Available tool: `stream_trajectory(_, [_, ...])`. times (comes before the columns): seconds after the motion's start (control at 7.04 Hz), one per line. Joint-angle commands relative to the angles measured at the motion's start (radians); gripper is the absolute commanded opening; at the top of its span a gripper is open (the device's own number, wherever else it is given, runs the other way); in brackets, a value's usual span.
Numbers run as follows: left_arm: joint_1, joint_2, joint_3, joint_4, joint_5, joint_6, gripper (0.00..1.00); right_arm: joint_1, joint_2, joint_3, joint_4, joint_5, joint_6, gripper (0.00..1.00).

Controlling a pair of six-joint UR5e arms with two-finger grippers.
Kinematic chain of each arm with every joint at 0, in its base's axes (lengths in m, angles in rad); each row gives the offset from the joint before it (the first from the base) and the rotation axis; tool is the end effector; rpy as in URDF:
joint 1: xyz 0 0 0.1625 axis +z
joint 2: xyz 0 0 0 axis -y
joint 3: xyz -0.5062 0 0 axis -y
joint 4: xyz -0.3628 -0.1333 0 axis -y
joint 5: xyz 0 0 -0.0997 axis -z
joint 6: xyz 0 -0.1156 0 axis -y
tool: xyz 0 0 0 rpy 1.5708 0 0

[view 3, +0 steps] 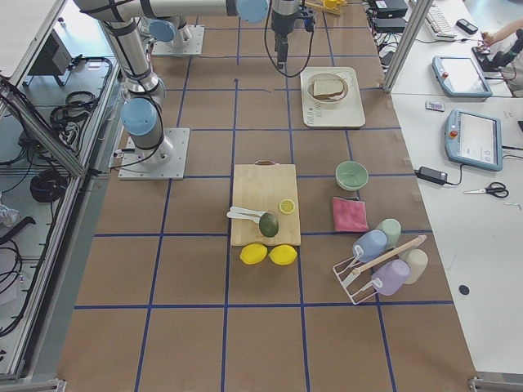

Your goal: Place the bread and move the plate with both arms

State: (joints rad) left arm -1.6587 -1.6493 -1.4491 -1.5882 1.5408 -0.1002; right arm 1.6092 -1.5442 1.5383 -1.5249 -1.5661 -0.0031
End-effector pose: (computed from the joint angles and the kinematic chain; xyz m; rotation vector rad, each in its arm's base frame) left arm -0.1806 -0.4908 0.5699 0.0185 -3.1091 0.0355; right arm 0.1518 -0.4658 0.5512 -0.0649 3.1363 0.0629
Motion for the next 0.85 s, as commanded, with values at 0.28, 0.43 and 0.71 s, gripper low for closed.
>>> stream_trajectory(0.28, [0.002, 0.009, -0.001, 0.004, -0.002, 0.005, 1.0, -0.002, 0.001, -0.001, 0.0, 0.0, 0.0, 1.0])
stream_trajectory(0.43, [0.002, 0.009, -0.002, 0.002, -0.001, 0.005, 1.0, -0.002, -0.001, -0.001, 0.0, -0.003, 0.002, 1.0])
stream_trajectory(0.71, [0.002, 0.009, -0.002, 0.002, -0.001, 0.017, 1.0, 0.0, -0.004, -0.001, -0.001, -0.003, 0.0, 1.0])
